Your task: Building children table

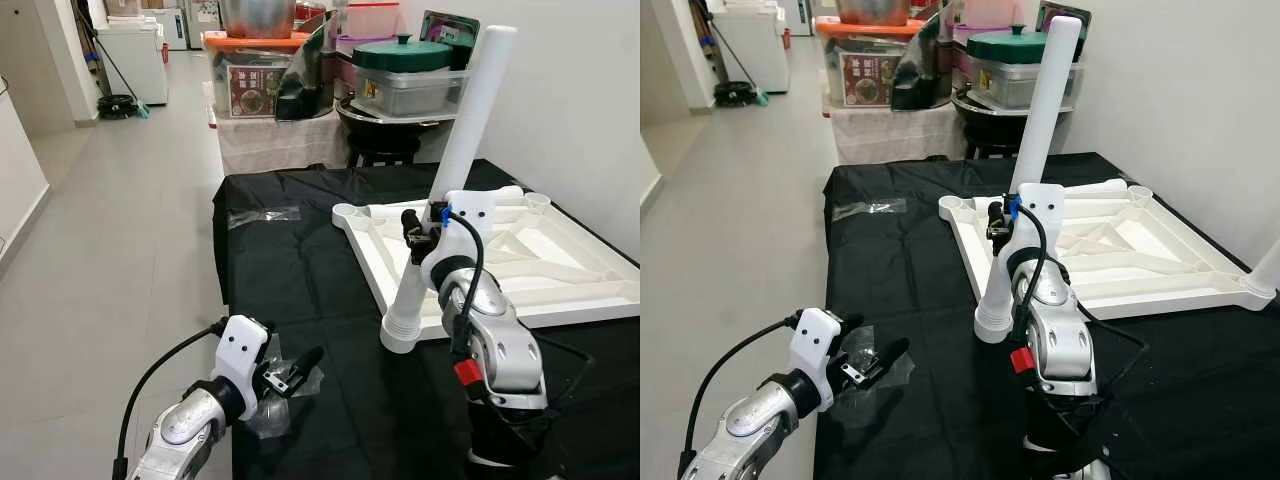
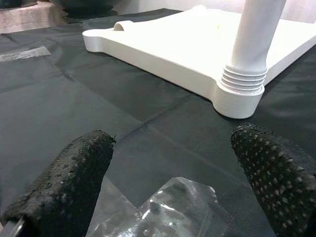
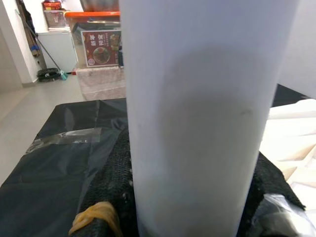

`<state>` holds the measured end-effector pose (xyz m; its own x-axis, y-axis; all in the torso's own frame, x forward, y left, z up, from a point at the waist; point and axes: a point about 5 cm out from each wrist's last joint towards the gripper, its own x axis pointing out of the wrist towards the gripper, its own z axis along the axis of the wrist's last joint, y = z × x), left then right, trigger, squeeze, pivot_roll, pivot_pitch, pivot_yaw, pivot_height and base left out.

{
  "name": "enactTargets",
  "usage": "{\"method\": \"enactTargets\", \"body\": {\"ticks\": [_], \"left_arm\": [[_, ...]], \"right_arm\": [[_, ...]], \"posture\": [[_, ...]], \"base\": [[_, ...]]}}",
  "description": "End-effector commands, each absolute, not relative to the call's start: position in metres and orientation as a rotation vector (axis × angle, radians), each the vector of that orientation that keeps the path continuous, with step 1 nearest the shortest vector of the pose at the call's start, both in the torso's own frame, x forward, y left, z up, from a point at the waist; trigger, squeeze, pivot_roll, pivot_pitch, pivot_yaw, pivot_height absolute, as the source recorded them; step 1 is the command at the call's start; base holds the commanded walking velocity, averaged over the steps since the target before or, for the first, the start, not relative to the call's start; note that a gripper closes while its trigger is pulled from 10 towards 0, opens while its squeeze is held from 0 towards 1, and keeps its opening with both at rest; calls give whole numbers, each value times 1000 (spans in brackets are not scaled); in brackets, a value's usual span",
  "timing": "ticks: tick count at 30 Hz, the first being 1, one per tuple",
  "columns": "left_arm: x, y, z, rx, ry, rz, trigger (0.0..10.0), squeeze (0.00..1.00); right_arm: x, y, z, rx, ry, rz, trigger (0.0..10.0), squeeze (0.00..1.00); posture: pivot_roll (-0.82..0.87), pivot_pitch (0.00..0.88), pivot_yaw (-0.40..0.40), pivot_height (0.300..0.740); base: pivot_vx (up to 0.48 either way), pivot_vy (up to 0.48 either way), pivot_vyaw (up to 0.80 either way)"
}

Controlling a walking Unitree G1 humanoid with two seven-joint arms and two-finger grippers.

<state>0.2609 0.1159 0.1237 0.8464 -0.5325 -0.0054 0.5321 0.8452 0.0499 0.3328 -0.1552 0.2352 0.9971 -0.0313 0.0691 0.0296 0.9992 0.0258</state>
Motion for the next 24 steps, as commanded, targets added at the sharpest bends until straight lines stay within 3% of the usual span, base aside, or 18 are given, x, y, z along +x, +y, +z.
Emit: {"method": "enactTargets", "body": {"ticks": [1,2,3,6,7,9,11,14,24], "left_arm": [[260,114,121,47,1,-570,10000,0],[260,114,121,47,1,-570,10000,0],[260,115,121,46,2,-570,10000,0],[259,116,121,47,3,-569,10000,0],[259,117,121,47,3,-568,10000,0],[259,117,121,48,3,-568,10000,0],[258,118,121,48,4,-571,10000,0],[258,118,121,51,5,-575,10000,0],[262,119,125,59,-8,-574,10000,0]], "right_arm": [[333,-157,227,36,-19,-44,10000,0],[333,-157,227,36,-19,-44,10000,0],[335,-166,229,39,-25,-44,10000,1000],[337,-171,232,14,-38,4,10000,1000],[339,-177,239,-22,-82,104,10000,0],[339,-180,244,-51,-113,177,10000,0],[330,-198,258,-140,-197,467,10000,0],[323,-213,261,-179,-191,632,10000,0],[343,-216,250,-195,-117,747,10000,0]], "posture": [[38,0,-46,740],[38,0,-46,740],[39,0,-45,740],[45,0,-46,740],[49,0,-48,740],[49,0,-48,740],[57,0,-49,740],[62,0,-50,740],[89,0,-63,740]], "base": [[0,0,0],[0,0,0],[0,0,0],[0,0,0],[0,0,0],[0,0,0],[0,0,0],[0,0,0],[0,0,0]]}}
